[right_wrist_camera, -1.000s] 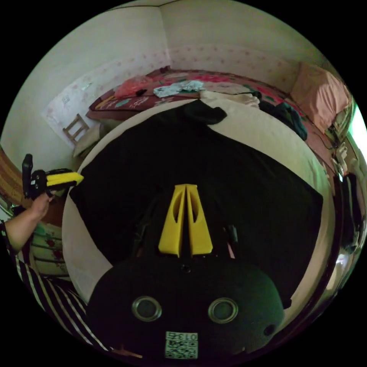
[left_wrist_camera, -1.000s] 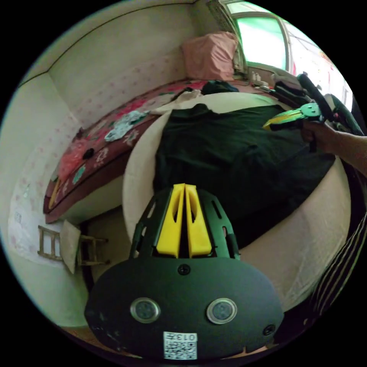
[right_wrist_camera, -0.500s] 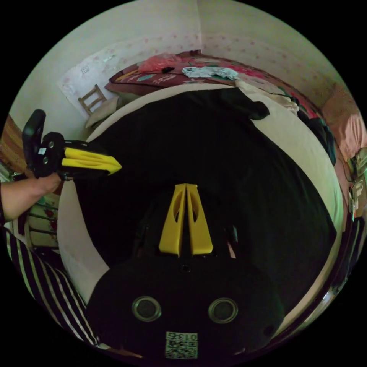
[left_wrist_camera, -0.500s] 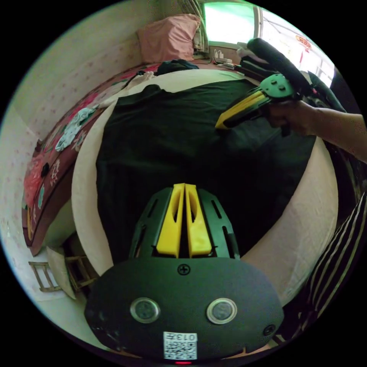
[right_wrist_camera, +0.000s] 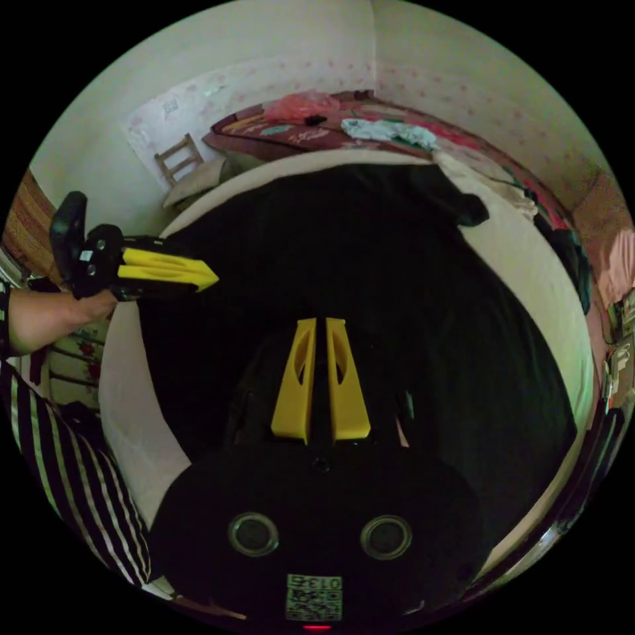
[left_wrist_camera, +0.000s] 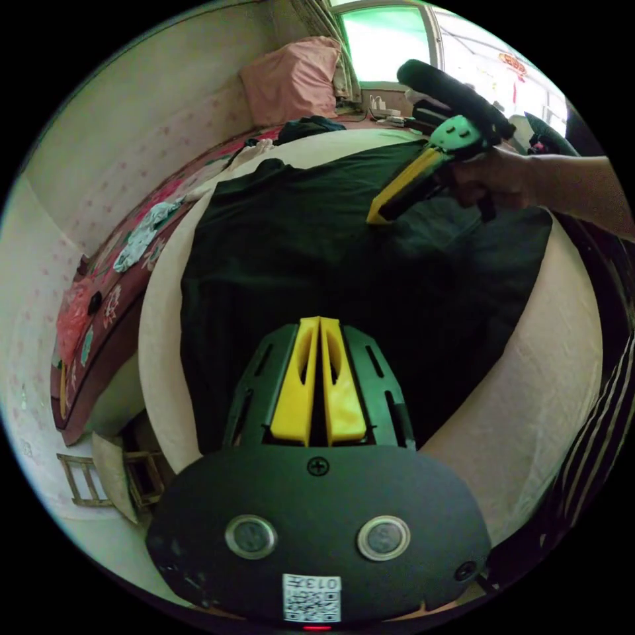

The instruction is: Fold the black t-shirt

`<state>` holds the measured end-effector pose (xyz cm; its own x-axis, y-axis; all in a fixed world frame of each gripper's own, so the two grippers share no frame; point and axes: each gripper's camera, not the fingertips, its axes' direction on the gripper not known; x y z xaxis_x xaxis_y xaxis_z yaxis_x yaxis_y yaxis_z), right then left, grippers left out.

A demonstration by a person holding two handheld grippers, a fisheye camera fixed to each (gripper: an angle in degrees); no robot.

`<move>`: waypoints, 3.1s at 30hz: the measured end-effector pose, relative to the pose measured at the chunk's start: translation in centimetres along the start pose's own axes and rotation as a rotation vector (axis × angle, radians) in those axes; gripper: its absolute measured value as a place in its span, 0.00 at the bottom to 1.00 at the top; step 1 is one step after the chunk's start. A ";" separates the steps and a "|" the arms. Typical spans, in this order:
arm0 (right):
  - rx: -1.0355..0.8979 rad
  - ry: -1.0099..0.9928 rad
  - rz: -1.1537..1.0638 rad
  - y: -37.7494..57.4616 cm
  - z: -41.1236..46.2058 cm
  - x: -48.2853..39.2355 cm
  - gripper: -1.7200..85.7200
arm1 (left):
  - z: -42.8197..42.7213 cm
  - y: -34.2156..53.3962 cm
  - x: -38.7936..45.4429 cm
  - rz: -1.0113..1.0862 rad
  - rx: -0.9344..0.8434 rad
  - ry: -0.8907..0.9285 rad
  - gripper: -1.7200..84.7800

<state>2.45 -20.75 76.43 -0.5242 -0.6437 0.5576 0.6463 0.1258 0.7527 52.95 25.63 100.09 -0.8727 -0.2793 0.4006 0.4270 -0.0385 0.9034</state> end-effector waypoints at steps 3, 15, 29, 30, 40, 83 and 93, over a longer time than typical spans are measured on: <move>0.051 -0.080 0.136 0.5 -1.6 2.6 0.02 | -0.1 -0.4 0.2 0.007 0.017 -0.035 0.02; 0.154 -0.104 0.097 6.3 -6.4 5.3 0.02 | -1.2 -4.3 -1.2 -0.105 -0.065 -0.103 0.02; 0.128 0.364 0.314 13.3 -12.6 17.4 0.07 | -2.2 -13.2 -12.3 -0.261 0.037 -0.177 0.07; 0.095 0.385 0.370 14.5 -13.5 20.2 0.09 | -1.9 -14.2 -13.3 -0.263 0.040 -0.158 0.08; -0.057 0.290 0.497 19.5 -17.0 31.1 0.12 | 4.7 -26.1 -23.9 -0.350 -0.087 0.037 0.17; -0.109 0.632 0.306 36.7 -20.3 -0.8 0.05 | -14.2 -4.0 -8.8 -0.235 0.086 -0.012 0.02; -0.173 0.552 0.286 38.9 -18.5 -2.7 0.06 | -12.2 -1.1 -6.5 -0.211 -0.058 0.024 0.02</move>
<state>39.28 -28.14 97.74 0.0143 -0.9022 0.4310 0.8224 0.2558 0.5082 61.05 15.83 94.65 -0.9387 -0.2816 0.1988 0.2486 -0.1536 0.9563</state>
